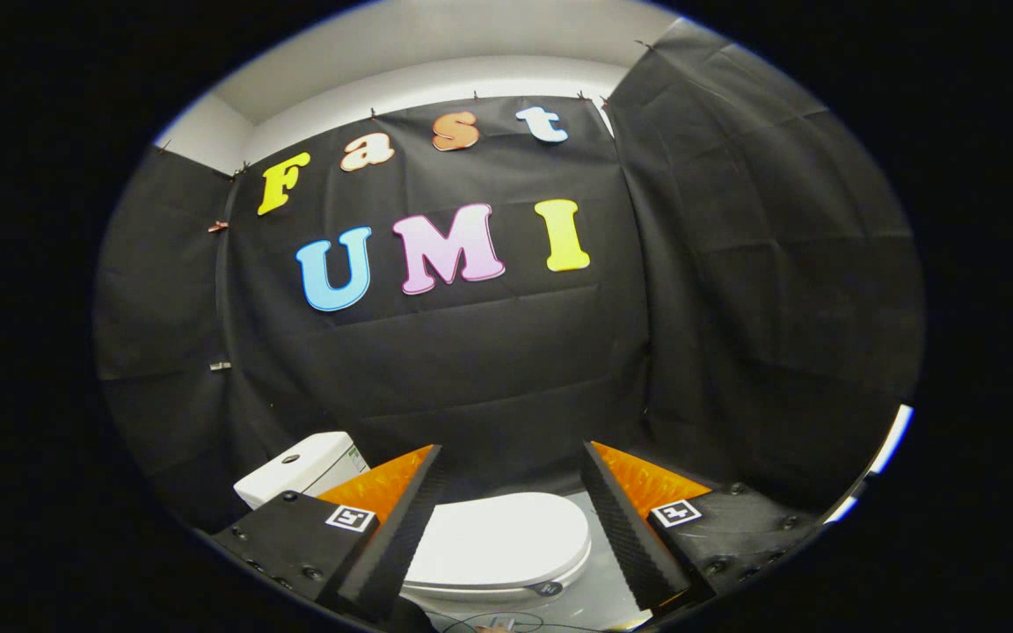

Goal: Open the toilet lid.

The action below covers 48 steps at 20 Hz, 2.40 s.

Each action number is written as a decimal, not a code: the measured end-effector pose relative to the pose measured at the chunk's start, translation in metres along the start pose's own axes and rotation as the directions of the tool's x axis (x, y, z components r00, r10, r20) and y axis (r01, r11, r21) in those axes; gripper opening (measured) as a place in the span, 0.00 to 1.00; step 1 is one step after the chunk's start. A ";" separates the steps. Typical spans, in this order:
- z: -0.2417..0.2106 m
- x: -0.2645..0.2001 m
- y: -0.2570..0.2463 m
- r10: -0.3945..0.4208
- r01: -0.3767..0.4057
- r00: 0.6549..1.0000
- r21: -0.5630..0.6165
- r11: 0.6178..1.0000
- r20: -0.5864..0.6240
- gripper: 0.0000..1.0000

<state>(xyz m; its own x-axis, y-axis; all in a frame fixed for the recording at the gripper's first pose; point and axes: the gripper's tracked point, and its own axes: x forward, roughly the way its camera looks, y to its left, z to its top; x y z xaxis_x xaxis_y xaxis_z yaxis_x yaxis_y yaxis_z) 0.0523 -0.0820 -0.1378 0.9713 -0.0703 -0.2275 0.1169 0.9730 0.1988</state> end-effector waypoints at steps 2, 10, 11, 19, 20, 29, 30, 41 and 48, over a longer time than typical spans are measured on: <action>-0.019 0.012 -0.015 -0.010 0.011 0.999 0.042 0.999 -0.038 0.97; -0.111 0.057 -0.051 0.017 0.023 0.978 0.189 0.982 -0.207 0.97; -0.123 0.061 -0.056 0.017 0.031 0.973 0.204 0.978 -0.230 0.96; -0.230 0.094 -0.084 0.052 0.120 0.915 0.394 0.911 -0.400 0.97; -0.242 0.095 -0.085 0.061 0.127 0.907 0.411 0.903 -0.416 0.97; -0.344 0.098 -0.108 0.117 0.241 0.835 0.547 0.802 -0.538 0.94; -0.353 0.098 -0.110 0.130 0.251 0.829 0.569 0.783 -0.543 0.94; -0.413 0.104 -0.099 0.277 0.302 0.803 0.760 0.575 -0.528 0.67; -0.422 0.117 -0.099 0.296 0.302 0.815 0.801 0.516 -0.498 0.12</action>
<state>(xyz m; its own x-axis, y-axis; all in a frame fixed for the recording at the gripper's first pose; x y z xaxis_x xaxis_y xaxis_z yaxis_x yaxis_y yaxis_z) 0.0672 -0.0937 -0.5860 0.7232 0.3405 -0.6009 0.5194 0.3053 0.7981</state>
